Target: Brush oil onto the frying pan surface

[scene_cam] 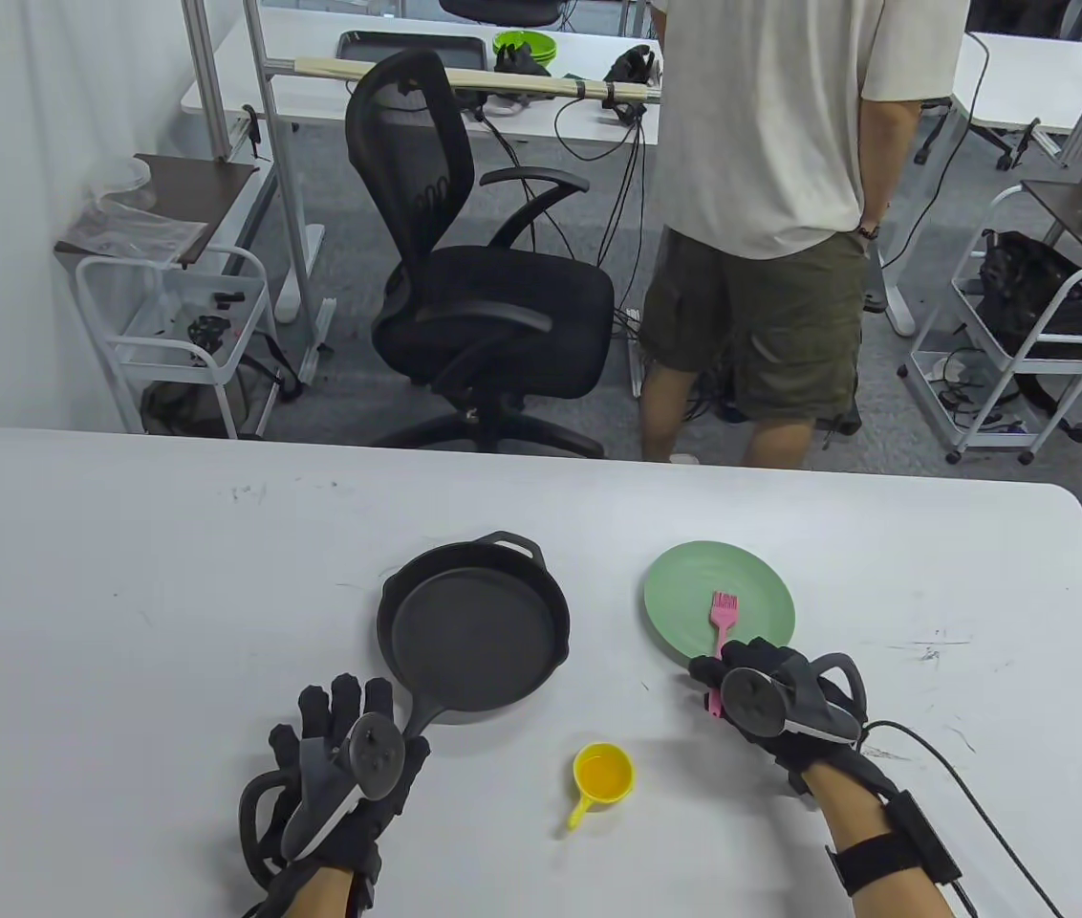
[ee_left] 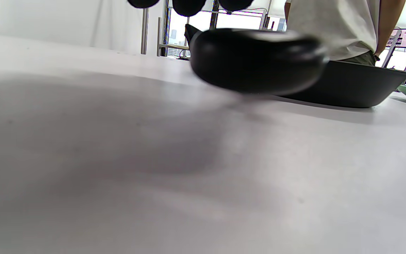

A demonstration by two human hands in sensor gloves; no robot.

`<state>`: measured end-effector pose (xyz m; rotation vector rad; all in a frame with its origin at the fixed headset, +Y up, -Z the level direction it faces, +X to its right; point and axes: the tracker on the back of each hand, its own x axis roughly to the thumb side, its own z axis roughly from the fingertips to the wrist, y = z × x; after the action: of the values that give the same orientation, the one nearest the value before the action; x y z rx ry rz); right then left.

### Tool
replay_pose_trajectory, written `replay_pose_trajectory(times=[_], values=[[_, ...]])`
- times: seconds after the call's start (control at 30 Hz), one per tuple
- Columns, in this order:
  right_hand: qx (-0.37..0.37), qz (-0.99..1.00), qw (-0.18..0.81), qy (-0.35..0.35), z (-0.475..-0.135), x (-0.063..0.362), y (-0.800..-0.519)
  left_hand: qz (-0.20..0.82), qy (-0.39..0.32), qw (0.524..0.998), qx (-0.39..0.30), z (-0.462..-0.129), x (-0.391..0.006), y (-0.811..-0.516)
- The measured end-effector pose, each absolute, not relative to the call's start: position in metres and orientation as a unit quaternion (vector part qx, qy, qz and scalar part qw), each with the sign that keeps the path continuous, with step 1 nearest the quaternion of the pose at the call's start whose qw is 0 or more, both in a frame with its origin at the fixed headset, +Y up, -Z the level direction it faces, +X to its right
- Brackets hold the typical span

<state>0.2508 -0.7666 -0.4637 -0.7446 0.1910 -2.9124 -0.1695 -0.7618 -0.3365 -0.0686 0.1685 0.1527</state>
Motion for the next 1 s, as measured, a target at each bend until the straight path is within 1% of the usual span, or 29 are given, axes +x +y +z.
replay_pose_trajectory(times=[0.13, 0.37, 0.47, 0.57, 0.7, 0.77, 0.87, 1.0], values=[[-0.245, -0.96, 0.077, 0.113, -0.463, 0.25, -0.758, 0.073, 0.083, 0.993, -0.034, -0.336, -0.169, -0.761], [-0.25, -0.956, 0.053, 0.145, -0.456, 0.254, -0.736, 0.069, 0.085, 0.993, -0.037, -0.336, -0.169, -0.761], [-0.253, -0.952, 0.031, 0.169, -0.449, 0.259, -0.722, 0.068, 0.085, 0.993, -0.04, -0.336, -0.169, -0.761], [-0.254, -0.947, -0.012, 0.196, -0.437, 0.266, -0.707, 0.063, 0.085, 0.994, -0.042, -0.335, -0.168, -0.761], [-0.244, -0.938, -0.098, 0.225, -0.419, 0.277, -0.69, 0.054, 0.081, 0.994, -0.042, -0.335, -0.165, -0.762], [-0.234, -0.93, -0.166, 0.231, -0.41, 0.286, -0.684, 0.049, 0.077, 0.995, -0.042, -0.334, -0.162, -0.762], [-0.22, -0.909, -0.261, 0.238, -0.397, 0.299, -0.681, 0.039, 0.069, 0.996, -0.039, -0.334, -0.156, -0.761], [-0.197, -0.865, -0.396, 0.237, -0.381, 0.318, -0.684, 0.017, 0.065, 0.997, -0.043, -0.338, -0.147, -0.755]])
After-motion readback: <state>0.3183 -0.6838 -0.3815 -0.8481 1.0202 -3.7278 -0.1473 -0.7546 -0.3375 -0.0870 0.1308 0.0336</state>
